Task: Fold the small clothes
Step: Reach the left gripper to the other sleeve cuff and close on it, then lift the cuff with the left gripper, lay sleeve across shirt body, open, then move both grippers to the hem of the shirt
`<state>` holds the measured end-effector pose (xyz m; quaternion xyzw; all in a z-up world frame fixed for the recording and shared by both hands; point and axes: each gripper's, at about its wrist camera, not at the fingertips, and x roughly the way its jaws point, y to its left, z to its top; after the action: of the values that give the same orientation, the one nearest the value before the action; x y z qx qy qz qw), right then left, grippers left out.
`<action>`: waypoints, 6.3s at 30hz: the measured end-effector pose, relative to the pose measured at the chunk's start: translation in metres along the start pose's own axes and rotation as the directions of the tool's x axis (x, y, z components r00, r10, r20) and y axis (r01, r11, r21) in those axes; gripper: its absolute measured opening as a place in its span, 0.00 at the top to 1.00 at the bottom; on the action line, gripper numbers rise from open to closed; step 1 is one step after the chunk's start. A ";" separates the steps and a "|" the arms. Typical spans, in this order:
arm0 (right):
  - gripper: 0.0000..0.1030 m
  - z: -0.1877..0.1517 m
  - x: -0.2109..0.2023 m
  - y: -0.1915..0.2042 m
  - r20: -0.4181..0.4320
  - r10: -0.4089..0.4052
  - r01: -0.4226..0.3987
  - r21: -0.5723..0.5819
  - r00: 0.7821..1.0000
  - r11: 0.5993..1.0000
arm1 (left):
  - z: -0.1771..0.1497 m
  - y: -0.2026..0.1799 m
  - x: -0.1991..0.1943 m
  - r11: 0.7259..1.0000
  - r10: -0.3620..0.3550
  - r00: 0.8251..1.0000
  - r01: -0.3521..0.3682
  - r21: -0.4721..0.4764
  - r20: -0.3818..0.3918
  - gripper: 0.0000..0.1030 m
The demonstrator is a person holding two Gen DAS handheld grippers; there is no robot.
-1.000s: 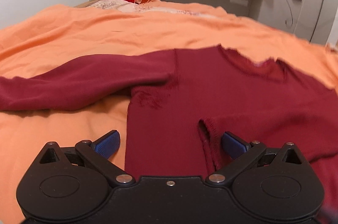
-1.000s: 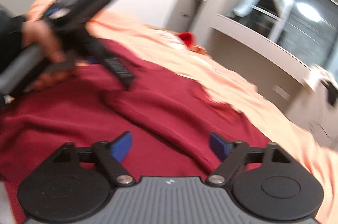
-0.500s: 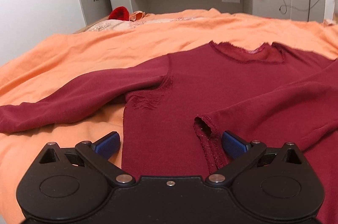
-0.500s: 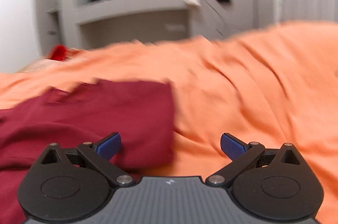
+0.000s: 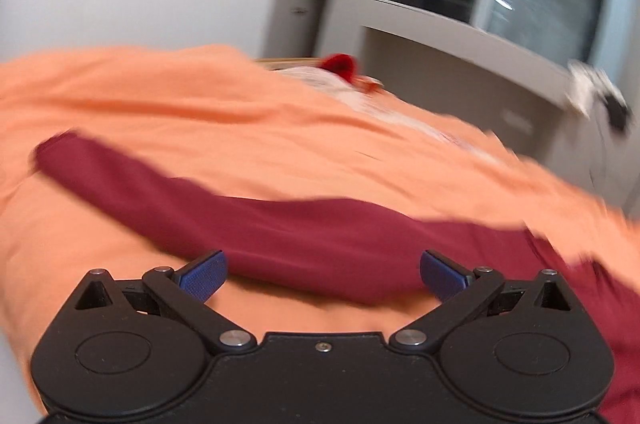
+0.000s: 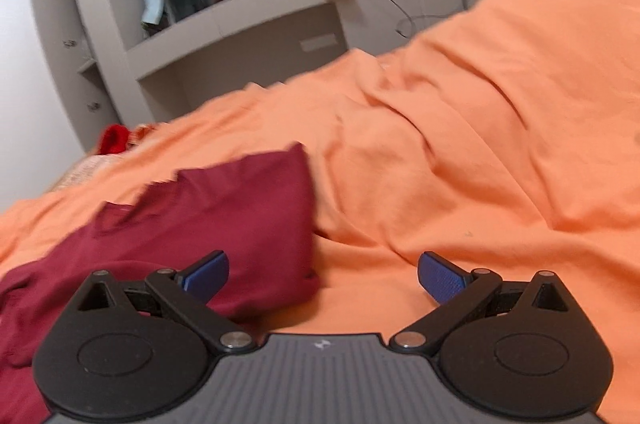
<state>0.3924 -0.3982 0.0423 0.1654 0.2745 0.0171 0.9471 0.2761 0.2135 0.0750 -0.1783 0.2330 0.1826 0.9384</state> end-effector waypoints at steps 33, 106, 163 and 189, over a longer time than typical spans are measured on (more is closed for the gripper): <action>0.00 -0.051 -0.002 0.109 -0.198 0.420 -0.460 -0.244 0.886 0.854 | 0.023 0.111 0.004 0.890 0.217 0.971 -0.156 -0.429 0.098 0.00; 0.00 -0.028 -0.036 0.039 0.107 0.251 -0.258 0.052 0.962 0.965 | -0.187 -0.232 -0.047 0.610 -0.551 0.819 0.524 0.594 -0.157 0.77; 0.00 -0.059 -0.039 0.018 -0.008 0.207 -0.207 -0.017 0.978 0.978 | -0.151 -0.109 -0.043 0.881 -0.283 0.959 0.266 0.392 -0.015 0.01; 0.00 -0.270 -0.160 0.125 0.101 0.071 0.077 -0.955 0.992 0.285 | -0.220 -0.048 -0.171 0.840 -0.390 0.920 0.344 0.420 0.027 0.01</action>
<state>0.1224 -0.2175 -0.0494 -0.4336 0.1510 0.1655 0.8728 0.0738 0.0348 -0.0095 -0.0100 0.1747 -0.0434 0.9836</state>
